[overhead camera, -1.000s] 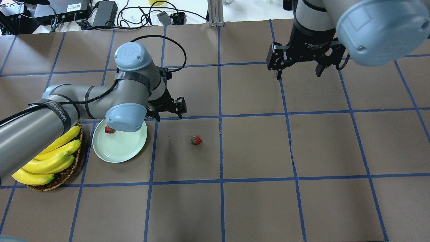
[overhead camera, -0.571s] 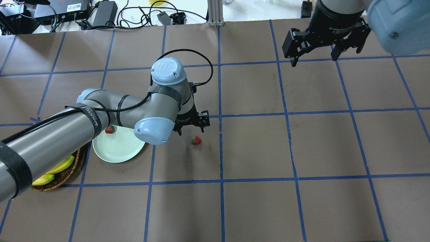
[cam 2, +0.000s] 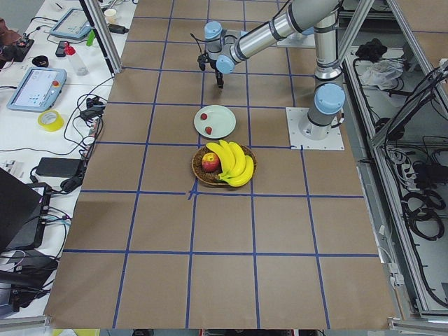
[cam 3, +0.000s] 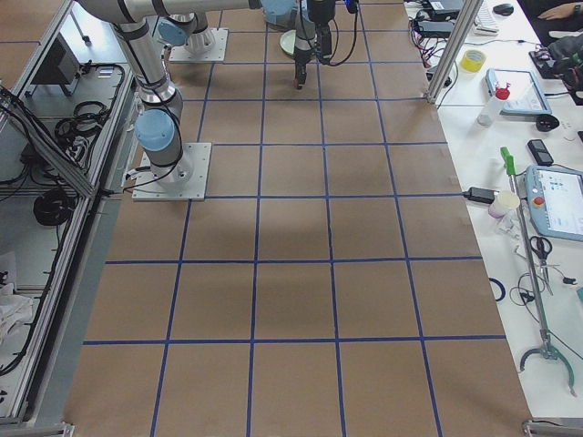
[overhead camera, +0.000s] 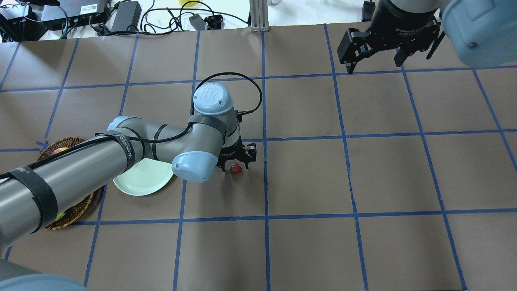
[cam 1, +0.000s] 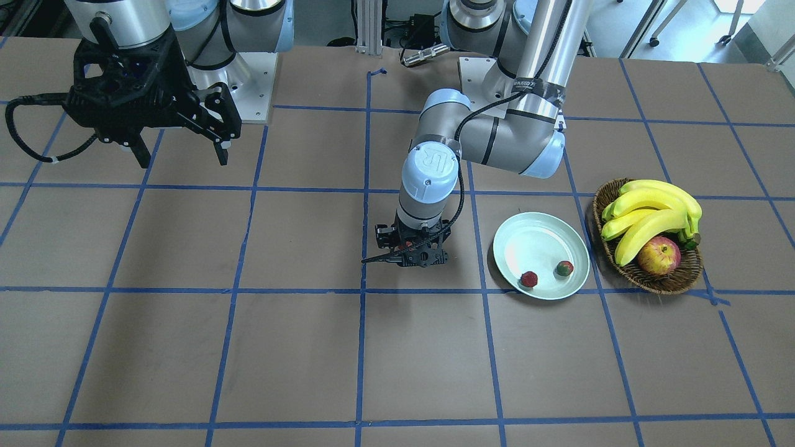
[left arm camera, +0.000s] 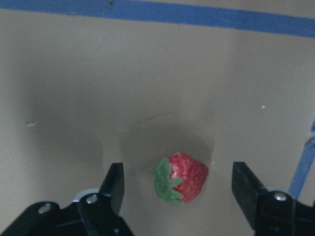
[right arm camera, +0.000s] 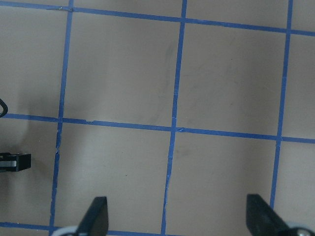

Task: Collect all strawberries into plate
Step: 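Grasp the third strawberry with the left gripper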

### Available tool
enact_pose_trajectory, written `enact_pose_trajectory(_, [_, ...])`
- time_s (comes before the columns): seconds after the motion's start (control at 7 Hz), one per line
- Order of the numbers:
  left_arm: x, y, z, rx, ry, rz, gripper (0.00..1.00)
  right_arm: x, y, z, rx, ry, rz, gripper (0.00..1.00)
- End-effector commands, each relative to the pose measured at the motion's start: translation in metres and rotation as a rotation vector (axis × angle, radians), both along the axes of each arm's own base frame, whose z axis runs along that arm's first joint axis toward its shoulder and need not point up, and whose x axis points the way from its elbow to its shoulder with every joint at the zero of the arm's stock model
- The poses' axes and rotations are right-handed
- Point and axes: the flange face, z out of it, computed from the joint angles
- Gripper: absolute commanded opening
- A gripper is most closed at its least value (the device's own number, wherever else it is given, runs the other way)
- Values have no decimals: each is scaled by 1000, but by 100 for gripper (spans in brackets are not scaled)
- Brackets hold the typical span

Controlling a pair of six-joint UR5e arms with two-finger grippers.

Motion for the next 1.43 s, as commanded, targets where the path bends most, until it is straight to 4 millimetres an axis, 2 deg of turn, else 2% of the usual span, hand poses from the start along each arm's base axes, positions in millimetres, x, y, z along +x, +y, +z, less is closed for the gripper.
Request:
enact_pose_trajectory(0.0, [0,-1,-1,-3,2,5,34,0,0,3,-11,-4,1,100])
enact_pose_trajectory(0.14, [0,0,-1,-1,3,11,33,2,3,5,-15,-4,6,100])
enact_pose_trajectory(0.29, [-1,1,-1,-1,3,9,26,1,3,8,-21,-6,6,100])
enact_pose_trajectory(0.43, [-4,1,4,-4,31,10,12,1,5,9,-21,-4,6,100])
enact_pose_trajectory(0.57, [-5,-1,18,-31,51,-5,8,0,5,9,-23,-3,4,100])
enact_pose_trajectory(0.71, [0,-3,20,-35,43,-19,5,4,7,9,-23,-7,11,100])
enact_pose_trajectory(0.86, [13,-13,30,-61,48,-67,5,6,7,7,-19,-17,11,100])
enact_pose_trajectory(1.0, [58,-37,45,-85,49,-51,4,6,7,7,-19,-20,11,100])
enact_pose_trajectory(1.29, [161,-65,67,-117,43,-116,4,5,7,7,-17,-20,11,100])
